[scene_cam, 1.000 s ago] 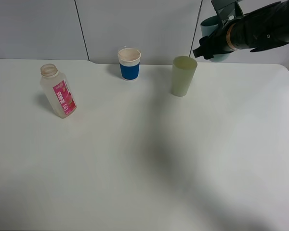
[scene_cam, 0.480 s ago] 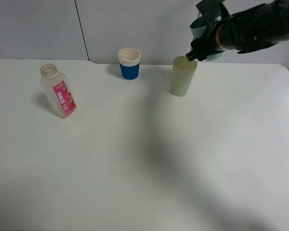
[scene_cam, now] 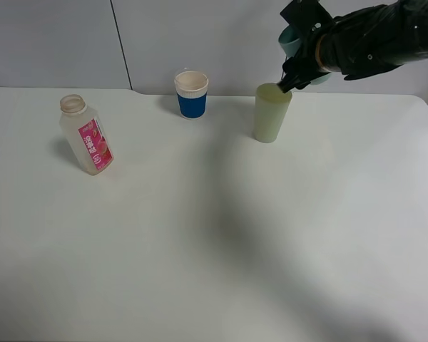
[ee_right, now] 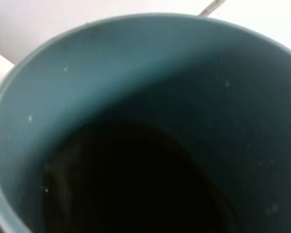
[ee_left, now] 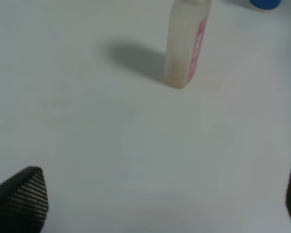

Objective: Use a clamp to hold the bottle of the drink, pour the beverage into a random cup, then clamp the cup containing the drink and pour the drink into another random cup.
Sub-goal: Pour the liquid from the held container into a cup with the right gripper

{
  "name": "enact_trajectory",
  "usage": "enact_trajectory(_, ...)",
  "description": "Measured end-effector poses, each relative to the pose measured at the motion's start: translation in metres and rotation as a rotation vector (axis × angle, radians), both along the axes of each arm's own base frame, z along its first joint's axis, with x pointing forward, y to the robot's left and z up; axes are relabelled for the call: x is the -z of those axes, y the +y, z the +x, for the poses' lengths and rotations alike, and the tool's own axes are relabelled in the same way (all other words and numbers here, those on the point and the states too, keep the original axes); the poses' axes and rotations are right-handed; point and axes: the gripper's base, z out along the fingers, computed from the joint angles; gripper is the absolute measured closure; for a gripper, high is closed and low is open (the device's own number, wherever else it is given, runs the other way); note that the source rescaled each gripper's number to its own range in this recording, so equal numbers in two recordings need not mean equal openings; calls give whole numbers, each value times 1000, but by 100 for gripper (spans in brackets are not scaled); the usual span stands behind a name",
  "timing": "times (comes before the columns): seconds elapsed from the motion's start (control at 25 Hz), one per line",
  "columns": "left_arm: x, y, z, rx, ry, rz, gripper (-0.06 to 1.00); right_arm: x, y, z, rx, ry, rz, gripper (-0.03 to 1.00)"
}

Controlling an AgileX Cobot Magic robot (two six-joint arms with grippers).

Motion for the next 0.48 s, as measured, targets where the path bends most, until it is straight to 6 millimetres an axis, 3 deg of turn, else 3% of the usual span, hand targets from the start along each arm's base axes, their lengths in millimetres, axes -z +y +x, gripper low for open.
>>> enact_trajectory(0.48,0,0,0,0,0,0,-6,-1,-1,0,-55,-10,-180,96)
